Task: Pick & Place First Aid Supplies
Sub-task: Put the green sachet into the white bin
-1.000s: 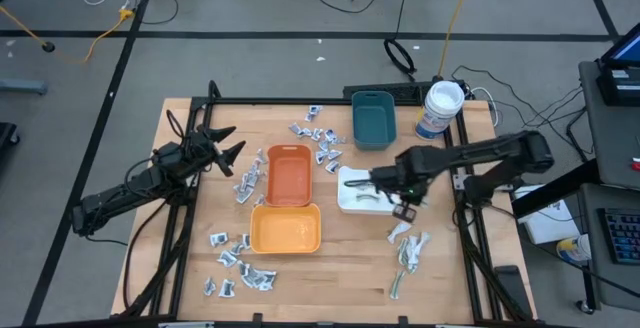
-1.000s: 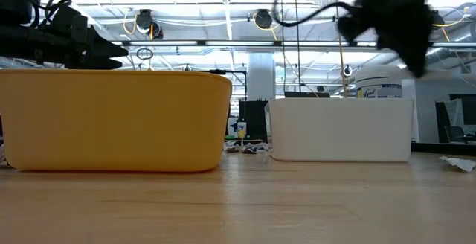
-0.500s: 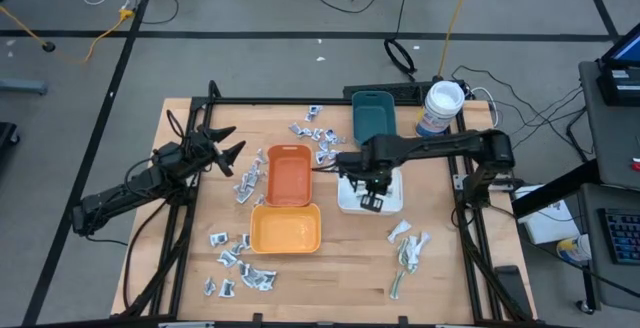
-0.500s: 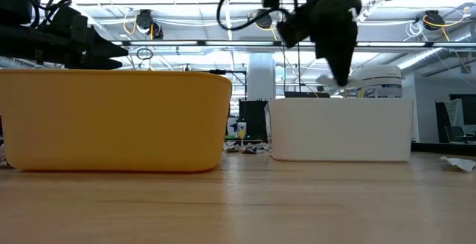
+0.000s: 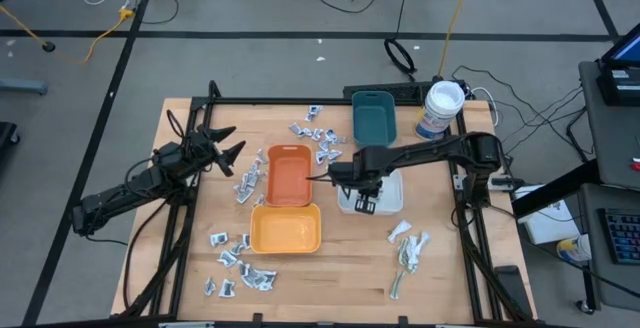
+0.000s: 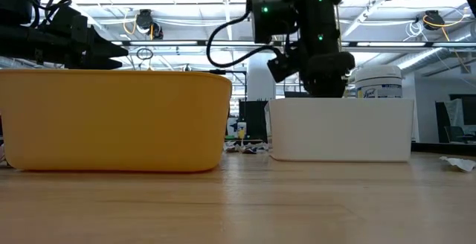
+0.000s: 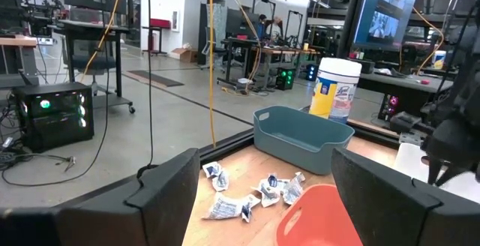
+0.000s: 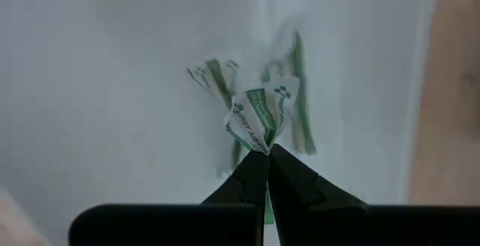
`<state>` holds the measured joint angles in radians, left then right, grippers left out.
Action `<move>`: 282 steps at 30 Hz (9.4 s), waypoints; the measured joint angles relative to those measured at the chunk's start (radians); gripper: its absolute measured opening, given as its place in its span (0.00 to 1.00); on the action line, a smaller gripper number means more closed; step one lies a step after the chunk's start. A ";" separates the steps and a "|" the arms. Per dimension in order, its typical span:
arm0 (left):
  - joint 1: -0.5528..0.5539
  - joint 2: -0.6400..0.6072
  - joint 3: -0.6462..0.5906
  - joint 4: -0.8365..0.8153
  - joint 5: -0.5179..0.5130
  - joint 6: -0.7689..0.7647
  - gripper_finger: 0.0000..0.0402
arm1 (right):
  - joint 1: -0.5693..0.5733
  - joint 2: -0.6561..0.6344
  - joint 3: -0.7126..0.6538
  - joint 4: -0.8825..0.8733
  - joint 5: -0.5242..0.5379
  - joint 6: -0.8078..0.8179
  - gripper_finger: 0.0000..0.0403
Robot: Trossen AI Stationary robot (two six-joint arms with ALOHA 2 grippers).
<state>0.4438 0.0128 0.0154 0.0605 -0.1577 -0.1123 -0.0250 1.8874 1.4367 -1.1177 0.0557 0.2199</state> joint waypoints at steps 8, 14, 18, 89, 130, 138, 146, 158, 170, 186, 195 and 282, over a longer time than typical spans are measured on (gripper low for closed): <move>0.000 0.000 0.000 0.000 0.000 0.000 0.77 | 0.000 -0.001 -0.013 0.026 0.003 0.003 0.09; 0.000 0.000 0.000 0.000 0.000 0.000 0.77 | 0.000 -0.001 -0.013 0.023 -0.003 0.007 0.28; 0.000 0.000 0.000 0.000 0.000 0.000 0.77 | 0.000 -0.001 -0.011 0.022 0.000 0.006 0.43; 0.000 0.000 0.000 0.000 0.000 0.002 0.77 | 0.732 -0.427 -0.603 0.191 -0.088 0.051 0.53; 0.000 0.000 0.000 0.000 0.000 0.002 0.77 | 0.716 -0.451 -0.295 -0.143 -0.140 0.186 0.01; 0.000 0.000 0.000 0.000 0.000 0.002 0.77 | 0.652 -0.446 -0.197 -0.199 -0.139 0.234 0.01; 0.000 0.000 0.000 0.000 0.000 0.002 0.77 | 0.433 -0.369 -0.151 -0.203 -0.135 0.111 0.01; 0.000 0.000 0.000 0.000 0.000 0.002 0.77 | 0.116 -0.220 0.023 -0.196 -0.135 -0.101 0.01; 0.000 0.000 0.000 0.000 0.000 0.002 0.77 | -0.016 -0.071 0.110 -0.191 -0.135 -0.145 0.02; 0.000 0.000 0.000 0.000 0.000 0.001 0.77 | -0.016 0.078 0.109 -0.041 -0.130 -0.190 0.02; 0.000 0.000 0.000 0.000 0.000 0.001 0.77 | -0.036 0.077 0.109 -0.035 -0.128 -0.167 0.17; 0.000 0.000 0.000 -0.005 0.000 0.002 0.77 | 0.820 0.197 0.109 0.115 -0.060 2.079 0.50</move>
<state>0.4438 0.0130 0.0154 0.0559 -0.1574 -0.1104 0.7946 2.0845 1.5459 -1.0026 -0.0041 2.2986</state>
